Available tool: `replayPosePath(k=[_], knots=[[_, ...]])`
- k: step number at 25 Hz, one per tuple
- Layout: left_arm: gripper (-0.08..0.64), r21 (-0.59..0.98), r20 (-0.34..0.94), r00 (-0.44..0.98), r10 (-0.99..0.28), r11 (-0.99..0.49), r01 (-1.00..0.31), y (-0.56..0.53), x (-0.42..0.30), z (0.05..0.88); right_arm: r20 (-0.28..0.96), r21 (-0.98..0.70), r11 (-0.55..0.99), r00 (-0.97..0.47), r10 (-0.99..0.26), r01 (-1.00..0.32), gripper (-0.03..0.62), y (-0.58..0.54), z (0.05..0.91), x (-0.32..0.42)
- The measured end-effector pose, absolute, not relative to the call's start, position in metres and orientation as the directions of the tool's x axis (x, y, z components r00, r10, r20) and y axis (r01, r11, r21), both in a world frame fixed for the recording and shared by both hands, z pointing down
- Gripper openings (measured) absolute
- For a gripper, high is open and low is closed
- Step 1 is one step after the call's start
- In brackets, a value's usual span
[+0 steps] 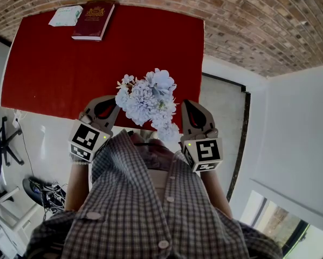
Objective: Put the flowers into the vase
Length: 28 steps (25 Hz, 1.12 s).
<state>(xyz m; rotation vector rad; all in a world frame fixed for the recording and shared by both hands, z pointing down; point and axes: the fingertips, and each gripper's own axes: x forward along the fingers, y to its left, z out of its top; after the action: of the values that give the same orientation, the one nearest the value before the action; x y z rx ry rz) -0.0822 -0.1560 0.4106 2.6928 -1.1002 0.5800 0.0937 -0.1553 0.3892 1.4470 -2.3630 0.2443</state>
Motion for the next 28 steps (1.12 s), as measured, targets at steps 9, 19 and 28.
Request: replayPosePath(k=[9,19,28], knots=[[0.008,0.013,0.427,0.655,-0.623,-0.720,-0.694,-0.1539,-0.0799,0.4133,0.399,0.033,0.470,-0.420,-0.815,-0.882,0.006,-0.1533,0.3931,0.0927],[0.008,0.009,0.439,0.655,-0.615,-0.726,-0.688,-0.1533,-0.0798,0.4160,0.400,0.035,0.486,-0.433,-0.808,-0.873,0.006,-0.1554,0.3930,0.0878],[0.008,0.009,0.446,0.659,-0.606,-0.733,-0.680,-0.1535,-0.0773,0.4176,0.409,0.038,0.490,-0.434,-0.803,-0.871,0.006,-0.1548,0.3944,0.0875]])
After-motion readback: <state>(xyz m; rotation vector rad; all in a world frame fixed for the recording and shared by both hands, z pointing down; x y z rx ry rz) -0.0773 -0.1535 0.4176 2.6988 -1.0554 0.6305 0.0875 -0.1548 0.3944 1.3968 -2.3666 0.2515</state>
